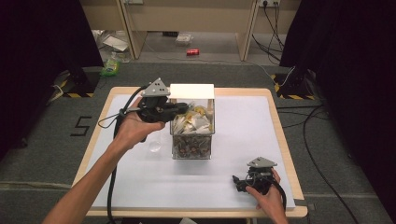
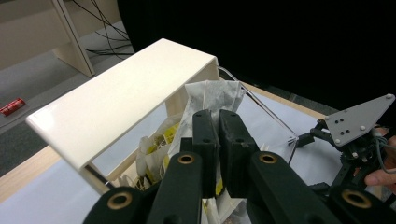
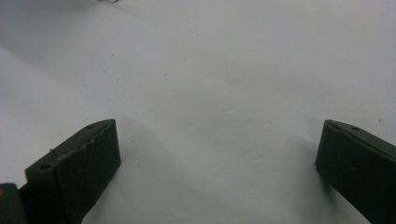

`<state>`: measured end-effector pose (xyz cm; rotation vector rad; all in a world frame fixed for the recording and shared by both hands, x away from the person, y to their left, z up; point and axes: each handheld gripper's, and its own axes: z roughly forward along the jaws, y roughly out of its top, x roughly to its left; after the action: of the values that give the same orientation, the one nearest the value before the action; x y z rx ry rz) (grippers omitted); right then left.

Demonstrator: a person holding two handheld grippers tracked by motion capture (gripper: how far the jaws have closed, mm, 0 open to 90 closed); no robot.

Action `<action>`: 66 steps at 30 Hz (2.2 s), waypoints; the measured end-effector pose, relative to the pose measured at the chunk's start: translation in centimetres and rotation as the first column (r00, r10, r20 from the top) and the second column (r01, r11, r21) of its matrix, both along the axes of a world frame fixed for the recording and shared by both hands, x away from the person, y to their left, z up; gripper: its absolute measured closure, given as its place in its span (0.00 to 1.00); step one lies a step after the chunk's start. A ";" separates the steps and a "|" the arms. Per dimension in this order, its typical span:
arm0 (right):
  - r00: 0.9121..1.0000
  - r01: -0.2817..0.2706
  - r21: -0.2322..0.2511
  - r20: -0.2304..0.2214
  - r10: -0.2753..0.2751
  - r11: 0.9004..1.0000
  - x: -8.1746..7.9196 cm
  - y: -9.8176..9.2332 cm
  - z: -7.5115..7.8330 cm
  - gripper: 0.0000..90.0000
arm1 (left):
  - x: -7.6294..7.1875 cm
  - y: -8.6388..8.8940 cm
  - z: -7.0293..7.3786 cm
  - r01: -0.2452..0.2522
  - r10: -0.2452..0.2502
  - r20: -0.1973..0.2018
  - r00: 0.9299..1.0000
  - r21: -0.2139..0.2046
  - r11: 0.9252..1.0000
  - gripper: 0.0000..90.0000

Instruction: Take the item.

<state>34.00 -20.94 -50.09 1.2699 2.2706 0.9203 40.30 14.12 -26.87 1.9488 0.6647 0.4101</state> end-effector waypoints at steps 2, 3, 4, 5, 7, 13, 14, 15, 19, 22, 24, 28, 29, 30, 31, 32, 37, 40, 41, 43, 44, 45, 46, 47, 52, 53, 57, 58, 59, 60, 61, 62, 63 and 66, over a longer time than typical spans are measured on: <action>1.000 0.000 -0.001 0.001 0.000 1.000 0.0 0.0 0.0 0.01 | -0.1 0.4 0.2 -0.006 0.006 0.003 1.000 -0.009 1.000 0.94; 1.000 0.000 0.000 0.000 0.000 1.000 0.0 0.0 0.0 0.01 | -0.1 0.7 0.2 -0.010 0.010 0.004 1.000 -0.008 1.000 0.94; 1.000 0.000 -0.001 0.000 0.000 1.000 0.0 0.0 0.0 0.01 | -0.1 0.9 0.3 -0.014 0.014 0.006 1.000 -0.010 1.000 0.94; 1.000 0.000 -0.001 0.001 0.000 1.000 0.0 0.0 0.0 0.01 | -0.1 1.2 0.3 -0.018 0.018 0.007 1.000 -0.013 1.000 0.94; 1.000 0.000 -0.001 0.000 0.000 1.000 0.0 0.0 0.0 0.01 | -0.2 1.7 0.5 -0.024 0.025 0.009 1.000 -0.019 1.000 0.94; 1.000 0.000 0.000 0.000 0.000 1.000 0.0 0.0 0.0 0.01 | -0.3 3.7 0.9 -0.047 0.048 0.012 0.999 -0.055 0.997 0.94; 1.000 0.000 -0.001 0.000 0.000 1.000 0.0 0.0 0.0 0.01 | -0.3 4.0 0.9 -0.053 0.054 0.012 0.998 -0.058 0.997 0.94; 1.000 0.000 -0.001 0.000 0.000 1.000 0.0 0.0 0.0 0.01 | -0.3 4.3 0.9 -0.058 0.059 0.012 0.998 -0.061 0.996 0.94; 1.000 0.000 -0.001 0.000 0.000 1.000 0.0 0.0 0.0 0.01 | -0.4 5.6 0.6 -0.078 0.079 0.009 0.997 -0.075 0.994 0.94; 1.000 -0.001 0.000 0.000 0.001 1.000 0.0 0.0 0.0 0.01 | -0.3 6.4 0.3 -0.092 0.093 0.007 0.996 -0.083 0.992 0.94; 1.000 0.000 -0.001 -0.001 0.000 1.000 0.0 0.0 0.0 0.01 | -0.1 6.9 0.0 -0.102 0.103 0.001 0.995 -0.091 0.991 0.94; 1.000 0.000 0.000 -0.001 0.000 1.000 0.0 0.0 0.0 0.01 | 0.1 7.9 -0.8 -0.125 0.125 -0.008 0.992 -0.100 0.987 0.94; 1.000 0.000 0.000 -0.001 0.000 1.000 0.0 0.0 0.0 0.01 | 0.2 8.2 -1.0 -0.131 0.130 -0.011 0.991 -0.101 0.986 0.94; 1.000 -0.001 -0.001 0.001 0.001 1.000 0.0 0.0 0.0 0.01 | 0.3 8.4 -1.2 -0.136 0.136 -0.013 0.991 -0.103 0.985 0.94; 1.000 0.000 -0.001 0.000 0.000 1.000 0.0 0.0 0.0 0.01 | 0.3 8.6 -1.5 -0.143 0.142 -0.017 0.990 -0.107 0.984 0.94; 1.000 0.000 -0.001 0.000 0.000 1.000 0.0 0.0 0.0 0.01 | 0.4 8.9 -1.7 -0.148 0.147 -0.019 0.989 -0.106 0.983 0.94; 1.000 0.000 -0.001 0.000 0.000 1.000 0.0 0.0 0.0 0.01 | 0.7 10.0 -3.0 -0.181 0.179 -0.029 0.983 -0.110 0.977 0.94; 1.000 0.000 -0.001 0.000 0.000 1.000 0.0 0.0 0.0 0.01 | 0.9 10.6 -3.9 -0.200 0.197 -0.037 0.980 -0.110 0.974 0.94; 1.000 0.000 -0.001 0.000 0.000 1.000 0.0 0.0 0.0 0.01 | 1.0 10.8 -4.3 -0.205 0.201 -0.043 0.979 -0.115 0.972 0.94; 1.000 0.000 -0.001 0.000 0.000 1.000 0.0 0.0 0.0 0.01 | 1.2 11.1 -4.9 -0.214 0.209 -0.053 0.976 -0.123 0.969 0.94; 1.000 0.000 0.000 0.001 0.000 1.000 0.0 0.0 0.0 0.01 | 1.3 11.3 -5.3 -0.217 0.211 -0.055 0.976 -0.126 0.968 0.94; 1.000 0.000 0.001 0.001 0.000 1.000 0.0 0.0 0.0 0.01 | 1.4 11.4 -5.6 -0.220 0.214 -0.059 0.975 -0.128 0.967 0.94; 1.000 -0.001 0.000 0.001 0.001 1.000 0.0 0.0 0.0 0.01 | 1.4 11.5 -6.0 -0.224 0.218 -0.062 0.974 -0.126 0.966 0.94; 1.000 0.000 0.000 0.001 0.000 1.000 0.0 0.0 0.0 0.01 | 1.5 11.6 -6.3 -0.229 0.222 -0.066 0.973 -0.128 0.965 0.94; 1.000 0.000 0.000 0.002 0.000 1.000 0.0 0.0 0.0 0.01 | 1.5 11.9 -7.4 -0.237 0.228 -0.077 0.971 -0.141 0.961 0.94; 1.000 0.002 0.002 -0.001 -0.002 1.000 0.0 0.0 0.0 0.01 | 1.5 11.9 -7.6 -0.236 0.227 -0.076 0.971 -0.141 0.961 0.94; 1.000 0.002 0.002 -0.001 -0.002 1.000 0.0 0.0 0.0 0.01 | 1.4 11.8 -8.4 -0.237 0.228 -0.075 0.971 -0.144 0.961 0.94; 1.000 0.001 0.002 0.000 -0.001 1.000 0.0 0.0 0.0 0.01 | 1.3 11.8 -8.6 -0.237 0.228 -0.078 0.971 -0.147 0.960 0.94; 1.000 0.001 0.002 0.000 -0.001 1.000 0.0 0.0 0.0 0.01 | 1.3 11.9 -8.9 -0.239 0.230 -0.079 0.970 -0.151 0.959 0.94; 1.000 0.001 0.002 0.000 -0.001 1.000 0.0 0.0 0.0 0.01 | 1.3 11.9 -9.1 -0.240 0.229 -0.081 0.970 -0.152 0.959 0.94; 1.000 0.001 0.002 -0.001 -0.001 1.000 0.0 0.0 0.0 0.01 | 1.3 11.9 -9.3 -0.241 0.231 -0.083 0.969 -0.152 0.959 0.94; 1.000 0.002 0.002 -0.001 -0.002 1.000 0.0 0.0 0.0 0.01 | 1.3 11.9 -9.6 -0.244 0.234 -0.083 0.969 -0.149 0.958 0.94; 1.000 0.001 0.002 0.000 -0.001 1.000 0.0 0.0 0.0 0.01 | 1.2 11.9 -9.8 -0.248 0.239 -0.082 0.968 -0.143 0.958 0.94; 1.000 0.002 0.002 -0.001 -0.002 1.000 0.0 0.0 0.0 0.01 | 1.2 11.9 -10.5 -0.248 0.238 -0.086 0.968 -0.146 0.958 0.94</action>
<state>33.99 -20.91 -50.11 1.2731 2.2694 0.9220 41.45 26.05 -37.41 1.7445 0.9580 0.4305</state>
